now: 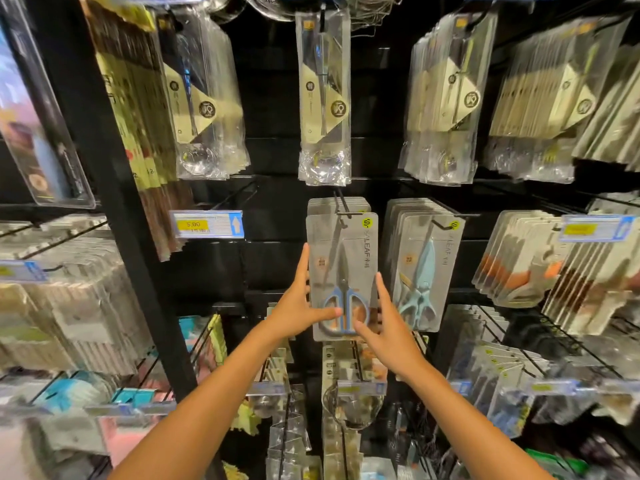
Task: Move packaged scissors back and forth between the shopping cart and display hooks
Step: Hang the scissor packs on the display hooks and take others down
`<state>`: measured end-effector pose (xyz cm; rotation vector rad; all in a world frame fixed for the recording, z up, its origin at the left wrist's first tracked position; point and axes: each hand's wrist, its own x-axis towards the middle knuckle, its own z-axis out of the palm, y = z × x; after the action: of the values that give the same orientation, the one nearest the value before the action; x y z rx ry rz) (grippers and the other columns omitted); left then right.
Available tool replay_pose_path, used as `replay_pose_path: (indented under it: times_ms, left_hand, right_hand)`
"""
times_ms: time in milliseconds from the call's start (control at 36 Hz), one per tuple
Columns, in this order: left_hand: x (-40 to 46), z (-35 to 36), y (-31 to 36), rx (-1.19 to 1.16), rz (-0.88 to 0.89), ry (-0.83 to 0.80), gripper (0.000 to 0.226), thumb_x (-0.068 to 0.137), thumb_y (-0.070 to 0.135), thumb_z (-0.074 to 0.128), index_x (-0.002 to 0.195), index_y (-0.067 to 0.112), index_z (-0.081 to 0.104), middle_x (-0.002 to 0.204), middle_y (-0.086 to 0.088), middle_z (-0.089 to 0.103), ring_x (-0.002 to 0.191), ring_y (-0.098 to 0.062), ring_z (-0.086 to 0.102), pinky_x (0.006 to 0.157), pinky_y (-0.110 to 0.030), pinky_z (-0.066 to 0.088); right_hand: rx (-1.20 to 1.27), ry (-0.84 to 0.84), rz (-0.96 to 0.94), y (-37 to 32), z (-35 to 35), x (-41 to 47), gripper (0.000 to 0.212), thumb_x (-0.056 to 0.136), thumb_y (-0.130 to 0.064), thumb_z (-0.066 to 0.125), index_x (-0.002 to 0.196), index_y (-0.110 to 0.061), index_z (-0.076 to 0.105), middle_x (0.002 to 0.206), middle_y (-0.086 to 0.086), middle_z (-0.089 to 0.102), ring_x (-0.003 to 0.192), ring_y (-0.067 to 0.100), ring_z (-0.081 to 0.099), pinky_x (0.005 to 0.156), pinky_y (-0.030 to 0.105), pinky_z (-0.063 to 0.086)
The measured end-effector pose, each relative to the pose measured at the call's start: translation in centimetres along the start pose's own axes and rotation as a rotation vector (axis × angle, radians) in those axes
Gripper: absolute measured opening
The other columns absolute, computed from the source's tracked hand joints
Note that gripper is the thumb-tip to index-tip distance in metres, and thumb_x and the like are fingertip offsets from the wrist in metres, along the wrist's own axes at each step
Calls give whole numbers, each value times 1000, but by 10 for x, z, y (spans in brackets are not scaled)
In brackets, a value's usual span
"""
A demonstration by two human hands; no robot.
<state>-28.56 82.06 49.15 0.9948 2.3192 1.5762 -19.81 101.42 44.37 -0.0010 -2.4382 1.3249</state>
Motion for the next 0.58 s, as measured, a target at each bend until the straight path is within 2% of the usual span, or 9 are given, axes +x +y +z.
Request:
replay_pose_path:
  times_ms: [56, 139, 222, 278, 306, 361, 444, 500, 583]
  left_hand:
    - [8, -2, 1, -24, 5, 1, 128, 83, 13, 82, 156, 42, -19, 143, 29, 29, 124, 17, 47, 99, -11, 47]
    - [19, -2, 2, -41, 32, 17, 123, 87, 6, 77, 155, 36, -21, 142, 23, 30, 112, 31, 46, 86, -2, 45]
    - [27, -2, -1, -46, 37, 50, 119, 87, 5, 76, 151, 41, -17, 141, 24, 31, 112, 30, 47, 88, -3, 46]
    - [29, -1, -3, -37, 38, 60, 118, 85, 4, 77, 148, 43, -16, 139, 32, 28, 115, 30, 45, 98, -7, 45]
    - [29, 0, -4, -32, 41, 64, 118, 85, 4, 77, 147, 44, -15, 140, 32, 27, 116, 30, 44, 101, -9, 45]
    - [29, 1, -7, -13, 45, 77, 117, 85, 5, 77, 146, 47, -13, 145, 26, 27, 119, 26, 45, 97, -8, 46]
    - [28, -1, -5, 6, 18, 95, 117, 85, 12, 78, 146, 55, -12, 156, 15, 25, 130, 8, 46, 100, -16, 46]
    - [25, 1, -1, 13, 0, 98, 116, 87, 17, 78, 150, 50, -13, 160, 12, 20, 142, -2, 34, 105, -18, 40]
    - [20, 3, 0, 45, -13, 110, 108, 89, 20, 76, 155, 38, -7, 154, 17, 18, 138, 2, 21, 105, -10, 26]
  right_hand:
    - [-20, -25, -1, 1, 1, 12, 90, 102, -38, 56, 157, -43, -15, 169, -7, 11, 145, 3, 26, 105, 20, 31]
    - [-63, -45, 16, 4, 5, 29, 92, 103, -37, 55, 157, -38, -19, 170, -3, 8, 150, 18, 31, 103, 22, 34]
    - [-113, -51, 52, 8, 8, 41, 94, 101, -42, 57, 156, -41, -20, 165, 3, 25, 130, 24, 56, 96, 31, 47]
    - [-127, -60, 70, 9, 9, 46, 100, 98, -39, 62, 156, -41, -21, 162, 5, 31, 127, 23, 58, 96, 32, 47]
    - [-128, -64, 73, 10, 10, 48, 102, 97, -39, 63, 156, -40, -21, 161, 6, 32, 129, 23, 56, 96, 31, 46]
    - [-120, -67, 90, 9, 11, 51, 105, 96, -41, 65, 156, -38, -22, 159, 8, 35, 131, 22, 54, 96, 27, 43]
    - [-116, -53, 124, 8, 10, 54, 111, 93, -40, 69, 156, -38, -22, 158, 10, 35, 136, 24, 50, 103, 32, 41]
    - [-151, -51, 134, 7, 10, 54, 113, 92, -34, 71, 157, -32, -21, 160, 11, 30, 141, 26, 42, 106, 30, 37]
    - [-228, -80, 157, 6, 11, 46, 113, 92, -23, 70, 158, -25, -21, 164, 10, 19, 144, 27, 38, 109, 32, 38]
